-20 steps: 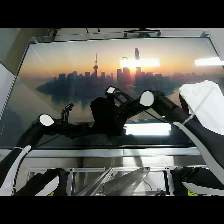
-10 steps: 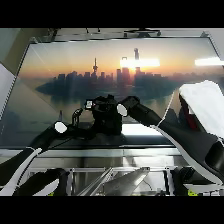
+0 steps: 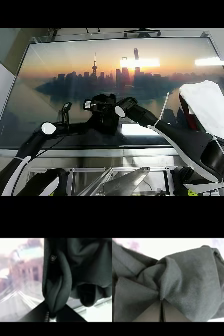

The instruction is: Fold the shirts.

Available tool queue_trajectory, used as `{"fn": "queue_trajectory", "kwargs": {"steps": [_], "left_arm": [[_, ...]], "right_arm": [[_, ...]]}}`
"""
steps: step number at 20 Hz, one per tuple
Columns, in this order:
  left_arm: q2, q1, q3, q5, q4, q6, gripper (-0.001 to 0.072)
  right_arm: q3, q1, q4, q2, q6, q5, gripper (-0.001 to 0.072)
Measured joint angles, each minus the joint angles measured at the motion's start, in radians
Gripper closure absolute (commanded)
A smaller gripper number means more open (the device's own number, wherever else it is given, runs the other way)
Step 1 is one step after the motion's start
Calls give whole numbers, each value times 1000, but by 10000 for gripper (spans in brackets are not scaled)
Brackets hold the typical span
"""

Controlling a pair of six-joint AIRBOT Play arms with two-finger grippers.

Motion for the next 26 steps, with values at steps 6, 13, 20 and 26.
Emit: {"fn": "queue_trajectory", "kwargs": {"steps": [6,13,20,26], "left_arm": [[58,98,0,-47,1,42,105],[64,130,0,-7,-1,67,293],[-95,77,1,-9,-35,100,320],[-271,-29,98,-21,-72,131,685]], "right_arm": [[0,0,-4,2,12,-1,694],[0,0,-4,2,31,-3,694],[0,0,-4,5,34,-2,694],[0,-2,-7,20,48,0,694]]}}
